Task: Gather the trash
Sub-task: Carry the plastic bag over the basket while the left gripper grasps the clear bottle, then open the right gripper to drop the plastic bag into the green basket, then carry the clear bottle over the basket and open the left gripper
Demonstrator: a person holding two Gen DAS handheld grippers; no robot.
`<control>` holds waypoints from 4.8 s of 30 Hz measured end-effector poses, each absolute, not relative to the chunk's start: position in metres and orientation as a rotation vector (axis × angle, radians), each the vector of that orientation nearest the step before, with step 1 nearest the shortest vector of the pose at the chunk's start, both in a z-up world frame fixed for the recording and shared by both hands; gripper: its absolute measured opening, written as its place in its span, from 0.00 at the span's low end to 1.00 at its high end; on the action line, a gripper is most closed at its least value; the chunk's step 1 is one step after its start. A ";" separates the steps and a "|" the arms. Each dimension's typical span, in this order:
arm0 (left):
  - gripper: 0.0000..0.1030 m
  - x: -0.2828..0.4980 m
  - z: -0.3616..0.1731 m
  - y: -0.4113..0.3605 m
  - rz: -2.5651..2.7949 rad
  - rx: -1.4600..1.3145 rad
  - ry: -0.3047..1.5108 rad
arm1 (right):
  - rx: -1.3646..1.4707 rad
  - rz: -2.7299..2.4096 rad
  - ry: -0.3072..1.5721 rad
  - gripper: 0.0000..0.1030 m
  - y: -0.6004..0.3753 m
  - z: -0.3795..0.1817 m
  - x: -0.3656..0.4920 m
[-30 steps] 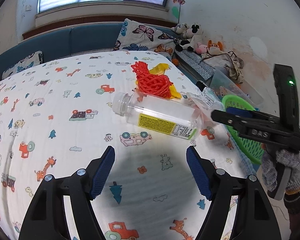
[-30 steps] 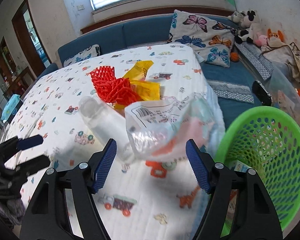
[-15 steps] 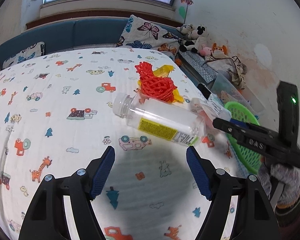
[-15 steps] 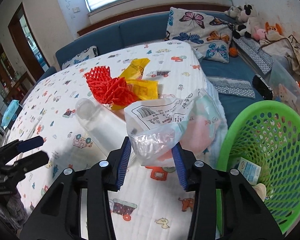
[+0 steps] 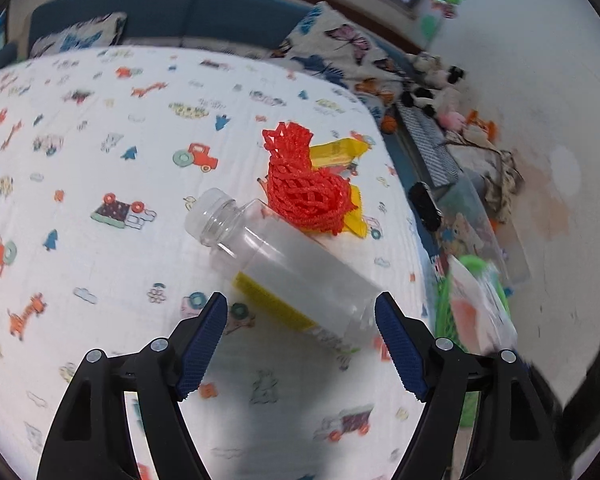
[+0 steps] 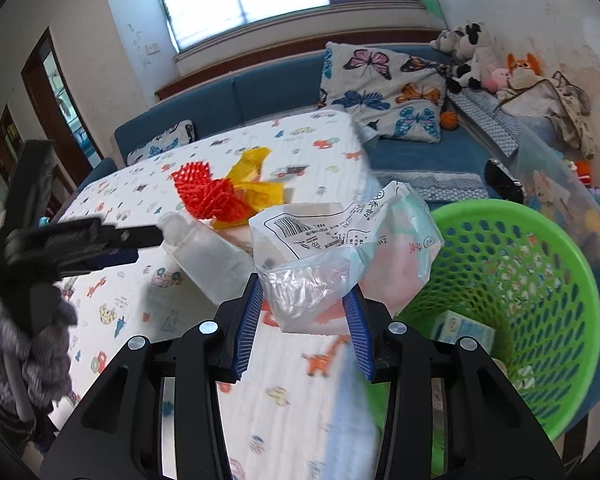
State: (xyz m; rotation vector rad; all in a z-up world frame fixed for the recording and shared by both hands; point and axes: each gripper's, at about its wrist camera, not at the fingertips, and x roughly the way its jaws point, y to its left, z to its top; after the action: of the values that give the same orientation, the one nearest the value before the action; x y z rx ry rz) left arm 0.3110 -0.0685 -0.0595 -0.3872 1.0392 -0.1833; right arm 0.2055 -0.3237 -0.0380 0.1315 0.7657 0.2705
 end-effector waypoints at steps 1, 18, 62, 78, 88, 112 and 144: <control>0.71 0.314 -0.061 -0.070 -0.172 -0.395 1.043 | 0.135 0.267 0.763 0.41 -0.328 -0.038 0.203; 0.77 0.350 -0.096 -0.082 0.082 -0.590 1.167 | 0.175 0.174 0.778 0.41 -0.387 -0.053 0.184; 0.63 0.317 -0.088 -0.072 0.139 -0.552 1.130 | 0.219 0.086 0.842 0.41 -0.415 -0.076 0.181; 0.62 0.270 -0.045 -0.062 0.017 -0.384 0.971 | 0.243 0.014 0.883 0.42 -0.430 -0.093 0.186; 0.62 0.243 -0.014 -0.063 -0.067 -0.349 0.875 | 0.248 -0.035 0.899 0.49 -0.438 -0.099 0.191; 0.62 0.253 -0.009 -0.232 -0.559 -0.066 0.846 | 0.212 -0.065 0.809 0.64 -0.465 -0.061 0.128; 0.71 0.282 -0.057 -0.322 -0.701 0.157 0.877 | 0.253 -0.078 0.812 0.65 -0.483 -0.066 0.108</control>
State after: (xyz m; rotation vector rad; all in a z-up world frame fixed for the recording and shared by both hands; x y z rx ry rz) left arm 0.2821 -0.3216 -0.0573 0.1571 0.8765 -0.7014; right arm 0.1085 -0.4828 -0.0661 0.2529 0.8122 -0.0780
